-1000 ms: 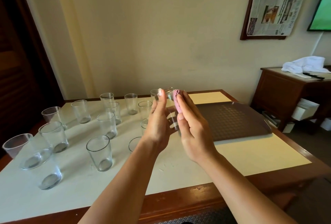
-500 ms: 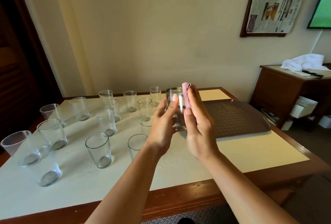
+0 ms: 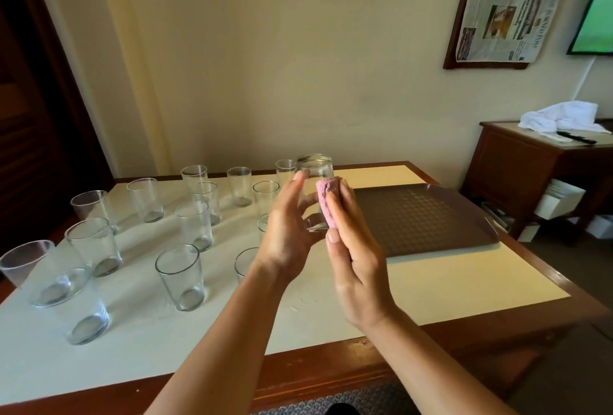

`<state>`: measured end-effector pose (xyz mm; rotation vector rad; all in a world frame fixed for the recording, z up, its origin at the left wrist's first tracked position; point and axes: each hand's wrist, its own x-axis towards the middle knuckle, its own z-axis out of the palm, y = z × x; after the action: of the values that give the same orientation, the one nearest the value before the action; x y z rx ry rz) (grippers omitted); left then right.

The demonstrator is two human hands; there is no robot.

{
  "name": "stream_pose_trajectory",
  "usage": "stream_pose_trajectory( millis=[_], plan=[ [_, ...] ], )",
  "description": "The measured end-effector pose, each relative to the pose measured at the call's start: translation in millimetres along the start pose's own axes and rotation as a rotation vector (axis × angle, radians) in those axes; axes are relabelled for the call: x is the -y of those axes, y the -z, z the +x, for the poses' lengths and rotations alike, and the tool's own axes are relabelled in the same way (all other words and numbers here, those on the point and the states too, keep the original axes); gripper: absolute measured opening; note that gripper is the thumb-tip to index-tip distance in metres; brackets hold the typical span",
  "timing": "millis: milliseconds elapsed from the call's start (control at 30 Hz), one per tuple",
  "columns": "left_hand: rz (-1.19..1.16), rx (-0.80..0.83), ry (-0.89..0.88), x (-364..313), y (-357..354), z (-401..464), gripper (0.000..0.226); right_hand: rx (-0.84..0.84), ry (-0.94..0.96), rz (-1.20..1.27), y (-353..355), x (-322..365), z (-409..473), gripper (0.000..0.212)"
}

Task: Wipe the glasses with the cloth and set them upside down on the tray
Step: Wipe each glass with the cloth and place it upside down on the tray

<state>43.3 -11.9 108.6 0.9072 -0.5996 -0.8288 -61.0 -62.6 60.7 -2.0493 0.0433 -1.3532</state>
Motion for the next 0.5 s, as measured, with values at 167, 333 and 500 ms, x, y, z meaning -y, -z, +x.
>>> stream_pose_trajectory(
  millis=[167, 333, 500],
  plan=[
    [0.084, 0.109, -0.032, 6.5, 6.0, -4.1, 0.051, -0.05, 0.009, -0.045, 9.9, -9.1, 26.6, 0.045],
    [0.162, -0.01, -0.17, 4.7, -0.3, -2.0, 0.058, -0.066, 0.008, 0.009, -0.3, 2.3, 9.4, 0.045],
    [0.198, 0.13, -0.032, 1.6, 6.7, -4.4, 0.071, -0.098, -0.014, 0.004, 3.8, -3.7, 15.2, 0.046]
  ],
)
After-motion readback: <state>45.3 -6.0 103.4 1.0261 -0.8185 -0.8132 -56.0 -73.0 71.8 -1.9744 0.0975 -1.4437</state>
